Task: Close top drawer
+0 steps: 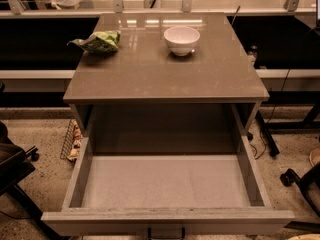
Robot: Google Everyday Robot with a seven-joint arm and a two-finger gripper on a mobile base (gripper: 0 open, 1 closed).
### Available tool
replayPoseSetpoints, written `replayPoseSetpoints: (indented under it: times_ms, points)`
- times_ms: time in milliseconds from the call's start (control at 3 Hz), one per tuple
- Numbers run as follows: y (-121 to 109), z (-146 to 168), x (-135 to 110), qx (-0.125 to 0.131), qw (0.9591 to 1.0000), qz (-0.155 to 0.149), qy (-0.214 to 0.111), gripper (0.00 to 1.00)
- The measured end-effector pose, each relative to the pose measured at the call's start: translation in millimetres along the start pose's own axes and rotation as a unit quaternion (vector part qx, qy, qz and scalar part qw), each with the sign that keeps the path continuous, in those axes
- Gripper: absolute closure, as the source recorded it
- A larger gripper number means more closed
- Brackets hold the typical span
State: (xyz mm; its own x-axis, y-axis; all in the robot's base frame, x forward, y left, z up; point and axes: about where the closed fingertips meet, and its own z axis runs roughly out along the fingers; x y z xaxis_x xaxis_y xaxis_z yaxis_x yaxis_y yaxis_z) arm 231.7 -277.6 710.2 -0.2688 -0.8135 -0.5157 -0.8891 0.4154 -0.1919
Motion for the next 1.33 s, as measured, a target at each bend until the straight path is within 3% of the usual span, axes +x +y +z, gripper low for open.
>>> replayPoseSetpoints:
  times_ms: [333,667,1000,1333]
  points:
    - [6.0,53.9,1.5,-0.010,0.9994,0.005,-0.031,1.00]
    - [-3.6,103.3,-3.0,-0.011,0.9976,-0.003,-0.069,1.00]
    - [-20.8,148.3,-20.7,-0.017,0.9928,-0.035,-0.114,1.00]
    - [-35.8,169.1,-43.1,-0.020,0.9884,-0.070,-0.133,1.00]
